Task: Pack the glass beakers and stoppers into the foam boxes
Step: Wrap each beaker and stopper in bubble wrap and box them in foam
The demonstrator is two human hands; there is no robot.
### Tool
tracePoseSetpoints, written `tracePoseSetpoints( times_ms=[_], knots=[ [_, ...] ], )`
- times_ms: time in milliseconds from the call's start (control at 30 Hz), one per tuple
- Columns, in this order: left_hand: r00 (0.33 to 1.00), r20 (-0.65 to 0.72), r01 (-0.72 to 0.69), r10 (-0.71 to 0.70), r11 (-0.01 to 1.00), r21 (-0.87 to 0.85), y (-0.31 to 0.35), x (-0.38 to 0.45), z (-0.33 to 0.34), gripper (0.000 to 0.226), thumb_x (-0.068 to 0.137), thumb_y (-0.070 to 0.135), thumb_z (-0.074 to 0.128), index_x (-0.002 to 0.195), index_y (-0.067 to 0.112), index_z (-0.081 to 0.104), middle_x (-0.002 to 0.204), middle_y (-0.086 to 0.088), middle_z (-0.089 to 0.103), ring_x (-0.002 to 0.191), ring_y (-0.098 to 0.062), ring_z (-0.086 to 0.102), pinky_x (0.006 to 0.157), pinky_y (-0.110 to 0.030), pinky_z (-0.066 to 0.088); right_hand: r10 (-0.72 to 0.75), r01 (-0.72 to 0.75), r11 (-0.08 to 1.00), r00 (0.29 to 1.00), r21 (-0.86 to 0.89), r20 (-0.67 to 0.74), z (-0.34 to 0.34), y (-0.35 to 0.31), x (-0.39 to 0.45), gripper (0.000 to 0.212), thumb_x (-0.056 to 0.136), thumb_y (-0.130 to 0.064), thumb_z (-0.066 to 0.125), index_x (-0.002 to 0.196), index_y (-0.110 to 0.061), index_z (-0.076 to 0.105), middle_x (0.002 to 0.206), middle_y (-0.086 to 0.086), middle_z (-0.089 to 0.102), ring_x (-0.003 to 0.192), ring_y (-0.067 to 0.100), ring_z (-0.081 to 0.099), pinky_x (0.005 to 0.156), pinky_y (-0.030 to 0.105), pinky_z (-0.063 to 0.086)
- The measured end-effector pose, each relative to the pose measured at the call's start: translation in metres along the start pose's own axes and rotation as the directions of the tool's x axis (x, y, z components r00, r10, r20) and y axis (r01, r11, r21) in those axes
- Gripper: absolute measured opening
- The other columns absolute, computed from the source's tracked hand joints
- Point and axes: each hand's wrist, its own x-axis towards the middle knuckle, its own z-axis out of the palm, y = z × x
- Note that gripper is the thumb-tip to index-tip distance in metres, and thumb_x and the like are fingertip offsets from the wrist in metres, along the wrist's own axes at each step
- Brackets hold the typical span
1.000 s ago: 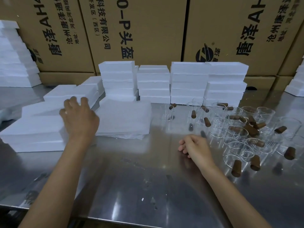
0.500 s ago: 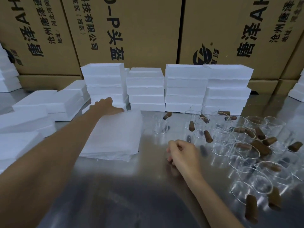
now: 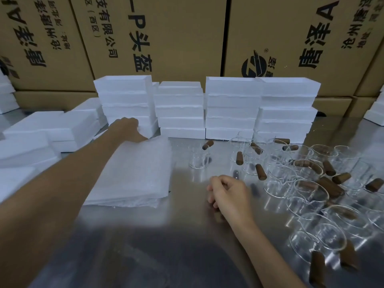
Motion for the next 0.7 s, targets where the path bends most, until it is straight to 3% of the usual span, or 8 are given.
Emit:
tracePoseSetpoints(
  times_ms=[167, 333, 433, 500, 533, 600, 667, 700],
  knots=[
    [0.987, -0.142, -0.073, 0.071, 0.997, -0.009, -0.01, -0.018, -0.028, 0.071, 0.078, 0.055, 0.071, 0.134, 0.015, 0.053, 0.128, -0.011, 0.06, 0.115, -0.033, 0.055, 0.084, -0.035, 0.044, 0.017, -0.017, 0.999, 1.0, 0.032, 0.002, -0.002, -0.003, -0.002, 0.022, 0.084, -0.025, 0.053, 0.068, -0.016, 0.064, 0.053, 0.006, 0.065, 0.042, 0.008, 0.052, 0.043, 0.02, 0.035],
    [0.949, -0.276, -0.144, 0.152, 0.988, 0.048, -0.006, -0.047, -0.065, 0.068, 0.084, 0.046, 0.066, 0.141, 0.013, 0.047, 0.117, -0.018, 0.062, 0.105, -0.037, 0.057, 0.082, -0.041, 0.051, 0.024, -0.023, 0.999, 1.0, 0.038, -0.011, -0.006, -0.007, -0.004, 0.026, 0.084, -0.023, 0.054, 0.064, -0.013, 0.065, 0.052, 0.006, 0.065, 0.042, 0.008, 0.052, 0.039, 0.023, 0.039],
    [0.905, -0.381, -0.239, 0.192, 0.967, -0.081, 0.002, -0.073, -0.084, 0.066, 0.085, 0.046, 0.065, 0.142, 0.019, 0.046, 0.123, -0.015, 0.062, 0.109, -0.033, 0.056, 0.083, -0.039, 0.049, 0.025, -0.025, 0.998, 1.0, 0.059, -0.012, -0.007, -0.008, -0.005, 0.027, 0.087, -0.02, 0.053, 0.065, -0.012, 0.065, 0.051, 0.005, 0.063, 0.042, 0.01, 0.051, 0.04, 0.024, 0.04],
    [0.866, -0.486, -0.289, 0.116, 0.91, -0.298, 0.009, -0.093, -0.099, 0.058, 0.085, 0.042, 0.065, 0.138, 0.022, 0.052, 0.115, -0.009, 0.065, 0.098, -0.025, 0.059, 0.072, -0.031, 0.049, 0.022, -0.022, 0.997, 1.0, 0.078, -0.009, -0.009, -0.008, -0.006, 0.027, 0.09, -0.018, 0.053, 0.067, -0.01, 0.065, 0.051, 0.004, 0.063, 0.044, 0.012, 0.051, 0.041, 0.025, 0.041],
    [0.861, -0.505, -0.317, 0.051, 0.832, -0.455, 0.011, -0.102, -0.106, 0.053, 0.085, 0.038, 0.065, 0.135, 0.025, 0.056, 0.11, -0.005, 0.065, 0.091, -0.02, 0.06, 0.065, -0.027, 0.048, 0.022, -0.021, 0.995, 1.0, 0.1, -0.01, -0.01, -0.009, -0.007, 0.027, 0.091, -0.017, 0.053, 0.069, -0.009, 0.065, 0.051, 0.004, 0.062, 0.045, 0.014, 0.05, 0.041, 0.025, 0.041],
    [0.91, -0.411, -0.326, -0.053, 0.52, -0.789, 0.014, -0.122, -0.116, 0.043, 0.084, 0.032, 0.063, 0.127, 0.026, 0.062, 0.115, 0.001, 0.063, 0.091, -0.014, 0.064, 0.06, -0.025, 0.053, 0.028, -0.023, 0.983, 0.999, 0.182, -0.026, -0.012, -0.01, -0.009, 0.026, 0.093, -0.014, 0.052, 0.072, -0.007, 0.066, 0.053, 0.004, 0.06, 0.044, 0.014, 0.049, 0.04, 0.025, 0.041],
    [0.977, -0.207, -0.197, -0.051, 0.153, -0.968, 0.018, -0.142, -0.113, 0.035, 0.083, 0.03, 0.061, 0.118, 0.024, 0.062, 0.126, -0.005, 0.058, 0.102, -0.022, 0.066, 0.065, -0.033, 0.061, 0.032, -0.012, 0.958, 0.997, 0.286, -0.066, -0.015, -0.013, -0.012, 0.022, 0.094, -0.012, 0.052, 0.079, -0.006, 0.067, 0.061, 0.005, 0.061, 0.044, 0.013, 0.047, 0.041, 0.026, 0.04],
    [0.993, -0.117, -0.116, -0.011, 0.027, -0.993, 0.022, -0.151, -0.104, 0.03, 0.086, 0.028, 0.059, 0.116, 0.022, 0.06, 0.128, -0.009, 0.058, 0.106, -0.029, 0.066, 0.069, -0.037, 0.061, 0.043, -0.007, 0.939, 0.994, 0.344, -0.097, -0.018, -0.015, -0.014, 0.02, 0.095, -0.013, 0.052, 0.083, -0.007, 0.068, 0.067, 0.006, 0.063, 0.046, 0.013, 0.048, 0.042, 0.027, 0.04]
  ],
)
